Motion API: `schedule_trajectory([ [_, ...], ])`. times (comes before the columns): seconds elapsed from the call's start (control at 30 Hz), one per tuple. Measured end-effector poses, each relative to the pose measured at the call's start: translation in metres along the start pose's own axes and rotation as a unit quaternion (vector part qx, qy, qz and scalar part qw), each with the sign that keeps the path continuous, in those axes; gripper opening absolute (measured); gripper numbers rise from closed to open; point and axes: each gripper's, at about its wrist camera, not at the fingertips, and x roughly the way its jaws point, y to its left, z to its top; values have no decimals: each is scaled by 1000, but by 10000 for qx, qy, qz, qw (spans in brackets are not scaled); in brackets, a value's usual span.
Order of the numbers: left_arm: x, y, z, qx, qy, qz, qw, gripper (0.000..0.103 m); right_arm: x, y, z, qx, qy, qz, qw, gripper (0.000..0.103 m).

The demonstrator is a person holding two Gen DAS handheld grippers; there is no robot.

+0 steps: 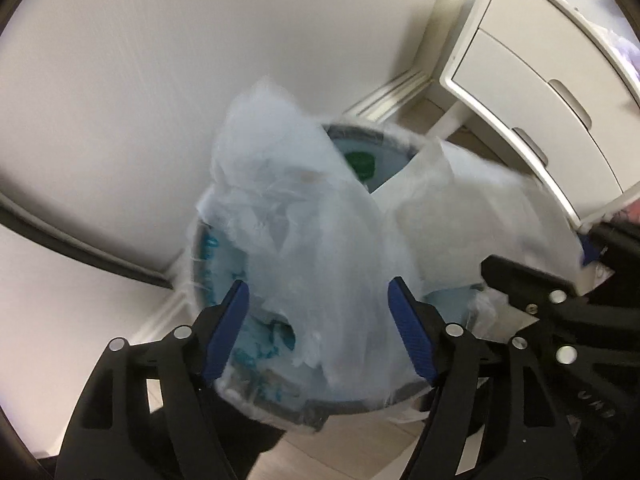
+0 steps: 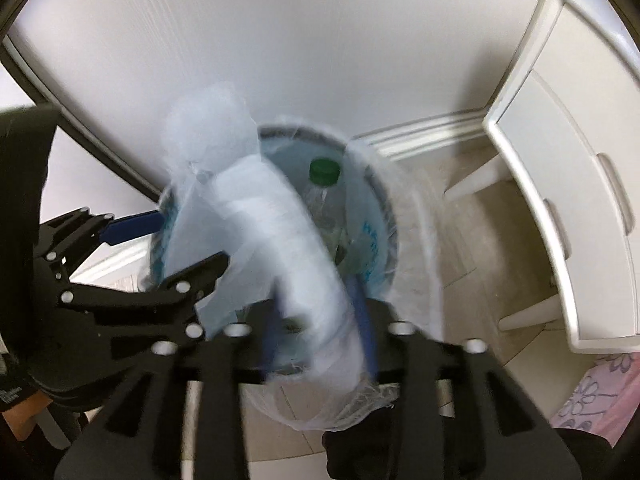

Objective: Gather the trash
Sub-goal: 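Open both tools to release the plastic bag into the bin, then move both tools toward the bubble-wrap sheet on the nightstand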

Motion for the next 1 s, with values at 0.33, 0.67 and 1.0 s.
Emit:
schedule_trajectory([
  [0.33, -54, 7, -5, -61, -482, 49, 9988, 95, -56, -2, 3, 147, -753, 64, 9970, 77],
  [0.67, -139, -10, 28, 54, -1579, 154, 9873, 97, -156, -41, 9, 629, -2359, -339, 9691, 96],
  [1.0, -227, -98, 98, 800, -2427, -482, 9656, 97, -233, -115, 5, 1262, -2758, -854, 9491, 96],
])
